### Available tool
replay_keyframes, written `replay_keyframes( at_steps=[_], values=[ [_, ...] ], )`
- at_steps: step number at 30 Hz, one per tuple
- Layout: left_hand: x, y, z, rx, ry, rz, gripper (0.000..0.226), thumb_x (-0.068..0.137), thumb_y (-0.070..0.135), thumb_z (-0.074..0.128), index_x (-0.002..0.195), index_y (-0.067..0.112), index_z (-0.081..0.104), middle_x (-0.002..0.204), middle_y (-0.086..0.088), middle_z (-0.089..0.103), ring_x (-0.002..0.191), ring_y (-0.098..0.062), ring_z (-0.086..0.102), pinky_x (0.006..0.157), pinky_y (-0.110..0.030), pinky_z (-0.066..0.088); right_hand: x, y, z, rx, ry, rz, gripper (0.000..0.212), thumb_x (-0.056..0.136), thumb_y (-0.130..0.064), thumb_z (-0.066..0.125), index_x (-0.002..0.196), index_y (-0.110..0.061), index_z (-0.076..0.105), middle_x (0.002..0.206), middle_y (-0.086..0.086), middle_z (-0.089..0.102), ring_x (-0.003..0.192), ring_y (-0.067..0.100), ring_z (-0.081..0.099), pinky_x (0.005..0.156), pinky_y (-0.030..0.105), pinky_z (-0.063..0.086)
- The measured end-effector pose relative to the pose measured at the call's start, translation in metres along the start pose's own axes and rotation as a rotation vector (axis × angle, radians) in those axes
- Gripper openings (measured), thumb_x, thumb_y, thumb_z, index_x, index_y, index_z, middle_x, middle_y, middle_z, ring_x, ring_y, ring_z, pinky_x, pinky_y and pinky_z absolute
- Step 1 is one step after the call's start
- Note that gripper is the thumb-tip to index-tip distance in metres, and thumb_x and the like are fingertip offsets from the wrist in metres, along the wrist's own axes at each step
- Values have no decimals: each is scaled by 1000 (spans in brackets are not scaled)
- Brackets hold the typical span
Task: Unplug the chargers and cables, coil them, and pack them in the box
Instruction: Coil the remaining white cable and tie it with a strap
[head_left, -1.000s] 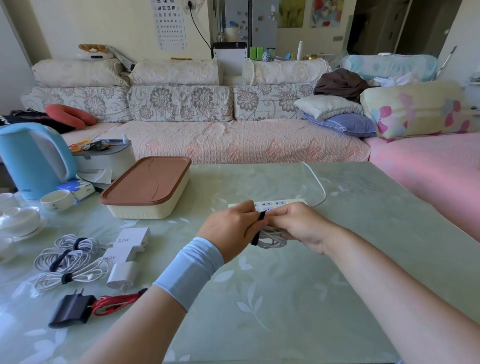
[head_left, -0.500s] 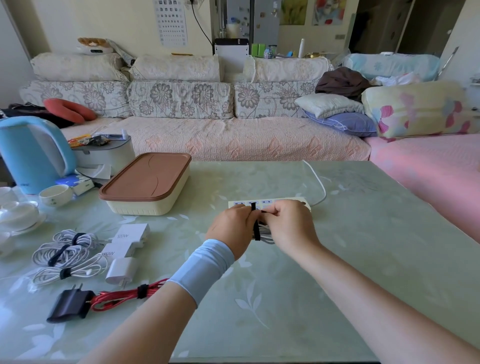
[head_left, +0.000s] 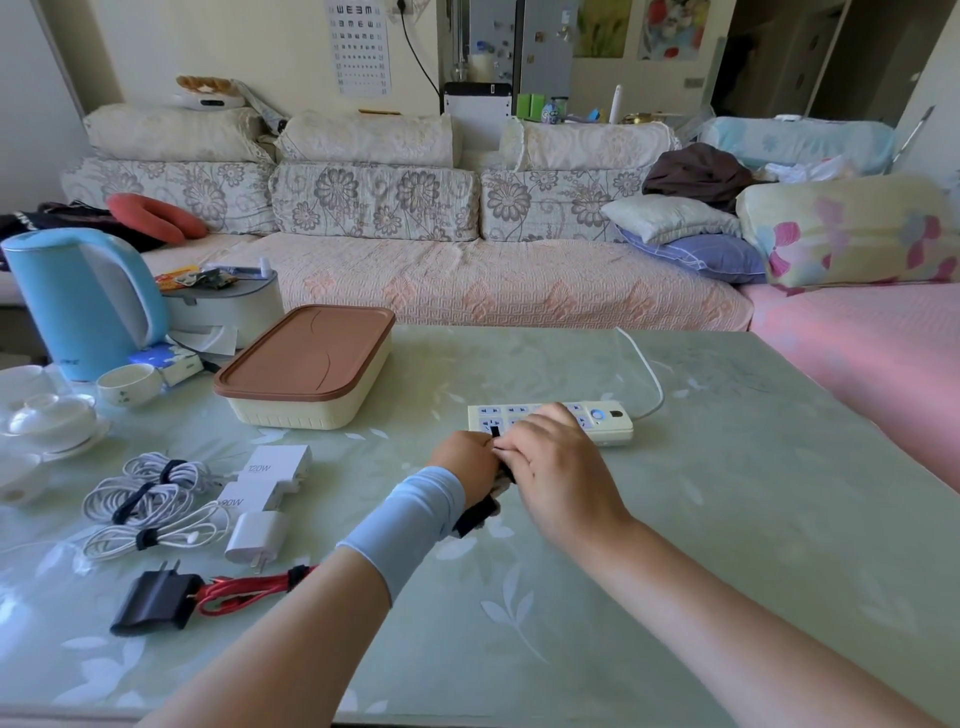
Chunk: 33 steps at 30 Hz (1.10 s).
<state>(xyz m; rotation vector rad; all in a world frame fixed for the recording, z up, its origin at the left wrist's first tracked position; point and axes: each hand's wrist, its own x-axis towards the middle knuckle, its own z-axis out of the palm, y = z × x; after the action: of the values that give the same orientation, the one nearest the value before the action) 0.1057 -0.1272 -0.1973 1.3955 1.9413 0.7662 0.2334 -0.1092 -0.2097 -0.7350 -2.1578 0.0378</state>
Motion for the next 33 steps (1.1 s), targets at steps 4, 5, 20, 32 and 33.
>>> replay_keyframes(
  at_steps=[4, 5, 20, 32, 33],
  values=[
    [-2, -9, -17, -30, -2, -41, 36, 103, 26, 38, 69, 20, 47, 62, 0, 50, 50, -15, 50, 46, -21, 43, -1, 2, 8, 149, -15, -105, 8, 85, -7, 64, 79, -5, 69, 85, 4, 67, 88, 24, 55, 89, 35, 46],
    [-2, -10, -20, -57, 0, -50, 36, 103, 26, 38, 69, 20, 48, 62, -1, 51, 50, -17, 51, 47, -25, 44, 0, 3, 9, 179, -15, -120, 7, 85, -6, 66, 79, -5, 70, 88, 4, 67, 89, 23, 55, 90, 32, 45],
    [-14, 3, -15, -362, 228, 7, 34, 95, 31, 48, 72, 8, 58, 64, -17, 56, 50, -30, 53, 42, -38, 53, 10, 12, -19, 476, -185, 308, 16, 74, -13, 85, 87, -21, 78, 91, -13, 72, 89, 1, 66, 85, 19, 50],
    [-15, -1, -22, 9, 76, 324, 32, 86, 31, 67, 57, 17, 65, 50, 6, 51, 53, -14, 40, 54, -26, 37, 9, 37, -34, 190, -397, 137, 25, 65, -14, 89, 77, -16, 67, 78, -10, 61, 79, 8, 53, 70, 20, 42],
    [-14, -2, -24, -39, 72, 323, 34, 85, 29, 69, 53, 20, 63, 48, 8, 49, 52, -14, 38, 53, -26, 36, 10, 37, -33, 203, -365, 87, 25, 64, -13, 89, 76, -14, 68, 77, -11, 58, 78, 6, 50, 70, 18, 41]
  ],
)
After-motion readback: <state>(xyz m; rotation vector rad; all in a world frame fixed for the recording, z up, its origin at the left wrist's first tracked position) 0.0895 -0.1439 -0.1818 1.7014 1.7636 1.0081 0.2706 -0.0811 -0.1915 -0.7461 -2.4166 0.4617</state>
